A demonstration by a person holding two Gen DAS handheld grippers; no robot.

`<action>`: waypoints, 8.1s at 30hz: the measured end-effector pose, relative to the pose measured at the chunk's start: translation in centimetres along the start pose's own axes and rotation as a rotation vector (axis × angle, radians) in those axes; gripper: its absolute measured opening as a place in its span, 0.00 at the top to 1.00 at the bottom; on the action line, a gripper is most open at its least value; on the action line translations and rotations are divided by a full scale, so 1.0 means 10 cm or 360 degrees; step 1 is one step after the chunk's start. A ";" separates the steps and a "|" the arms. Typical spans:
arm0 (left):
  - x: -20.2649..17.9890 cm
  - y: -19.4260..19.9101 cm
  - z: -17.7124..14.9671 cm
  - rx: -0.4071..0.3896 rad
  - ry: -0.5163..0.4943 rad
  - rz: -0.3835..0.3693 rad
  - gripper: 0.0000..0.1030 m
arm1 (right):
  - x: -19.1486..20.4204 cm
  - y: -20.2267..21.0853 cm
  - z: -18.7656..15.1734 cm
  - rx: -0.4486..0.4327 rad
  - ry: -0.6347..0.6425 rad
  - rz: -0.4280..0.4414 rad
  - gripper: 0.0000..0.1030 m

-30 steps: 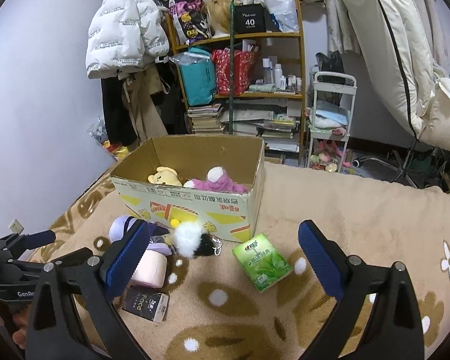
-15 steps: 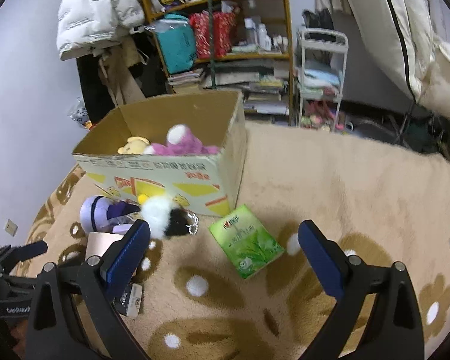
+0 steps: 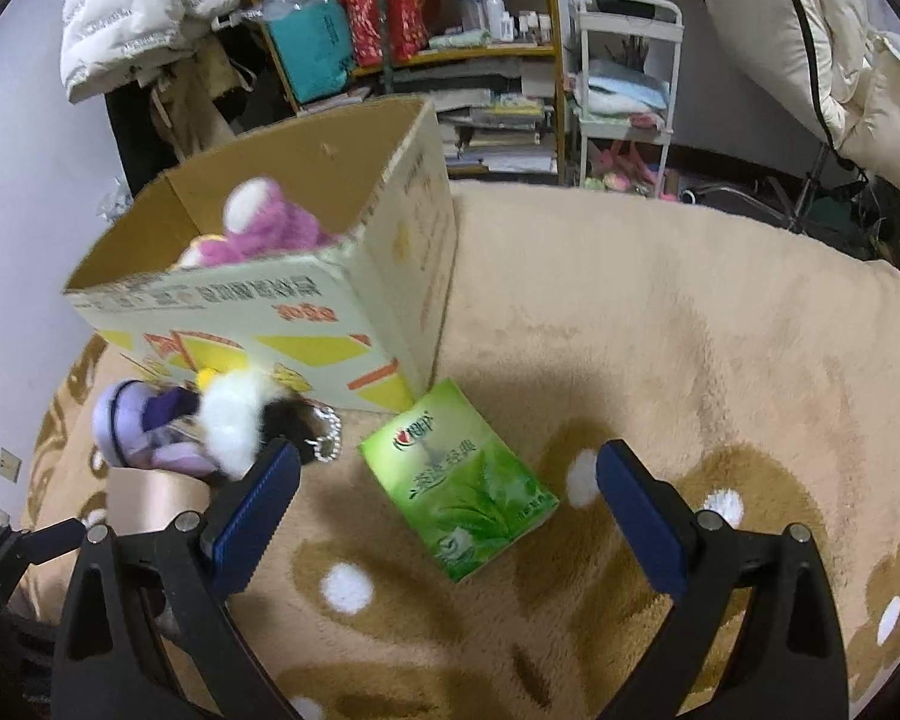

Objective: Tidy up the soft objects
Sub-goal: 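Grasp the black Face tissue pack with the left tool while the right tool grasps the green tissue pack, then lift both tissue packs and carry them over the cardboard box, then open the right tool to drop the green pack while the left tool releases the black pack, then withdraw both tools from the box toward the remaining soft items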

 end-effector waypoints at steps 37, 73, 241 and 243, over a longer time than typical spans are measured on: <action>-0.37 -0.59 -0.12 0.0301 -0.0104 -0.0063 0.35 | 0.04 -0.51 -0.20 0.0273 0.0119 -0.0101 0.20; -0.24 -0.31 -0.10 0.0190 -0.0092 -0.0023 0.36 | 0.11 -0.34 -0.18 0.0226 0.0167 -0.0087 0.34; 0.59 1.22 0.48 -0.0709 0.0004 0.0294 0.08 | 0.73 1.17 0.22 -0.0466 0.0217 0.0268 0.07; 0.55 1.24 0.45 -0.0710 -0.0005 0.0298 0.08 | 0.74 1.16 0.19 -0.0453 0.0208 0.0272 0.07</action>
Point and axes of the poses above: each gripper's, at about its wrist camera, not at the fingertips, and y roughly against the way its jaws point, x to its left, z to its top, the point moved 7 cm from there along -y, roughly the way its jaws point, and after that the axes turned 10 degrees about -y, right-handed, at the moved point
